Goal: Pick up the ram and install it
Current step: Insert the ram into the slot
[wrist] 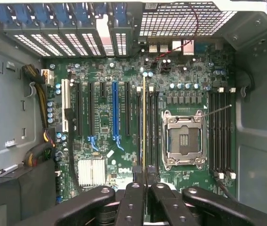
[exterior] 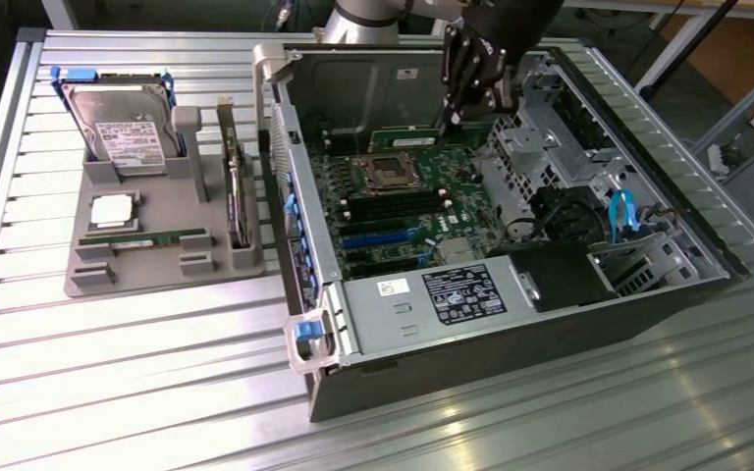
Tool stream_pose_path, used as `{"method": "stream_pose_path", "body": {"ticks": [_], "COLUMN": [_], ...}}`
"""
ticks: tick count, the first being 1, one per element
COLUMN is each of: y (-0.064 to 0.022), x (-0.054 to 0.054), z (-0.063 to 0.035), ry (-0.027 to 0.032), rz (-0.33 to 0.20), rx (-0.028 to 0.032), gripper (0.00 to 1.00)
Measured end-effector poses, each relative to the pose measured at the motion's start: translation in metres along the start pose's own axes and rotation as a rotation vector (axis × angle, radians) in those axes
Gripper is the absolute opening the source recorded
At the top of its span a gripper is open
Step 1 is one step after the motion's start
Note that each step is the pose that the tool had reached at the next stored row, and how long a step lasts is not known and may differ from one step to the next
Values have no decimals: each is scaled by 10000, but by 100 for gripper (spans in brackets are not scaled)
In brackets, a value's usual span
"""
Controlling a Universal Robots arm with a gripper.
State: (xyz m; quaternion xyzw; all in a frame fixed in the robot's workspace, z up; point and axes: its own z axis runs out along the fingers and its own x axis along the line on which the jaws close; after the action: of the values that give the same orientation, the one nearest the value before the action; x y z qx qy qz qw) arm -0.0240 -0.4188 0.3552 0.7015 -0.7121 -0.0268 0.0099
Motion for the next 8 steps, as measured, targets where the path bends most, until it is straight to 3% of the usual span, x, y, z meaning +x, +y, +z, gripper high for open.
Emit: {"method": "stream_pose_path", "body": {"ticks": [8], "y": [-15], "x": [7], "z": [279], "ry": [0], "rz": [0], "rx": [0], "gripper": [11]}}
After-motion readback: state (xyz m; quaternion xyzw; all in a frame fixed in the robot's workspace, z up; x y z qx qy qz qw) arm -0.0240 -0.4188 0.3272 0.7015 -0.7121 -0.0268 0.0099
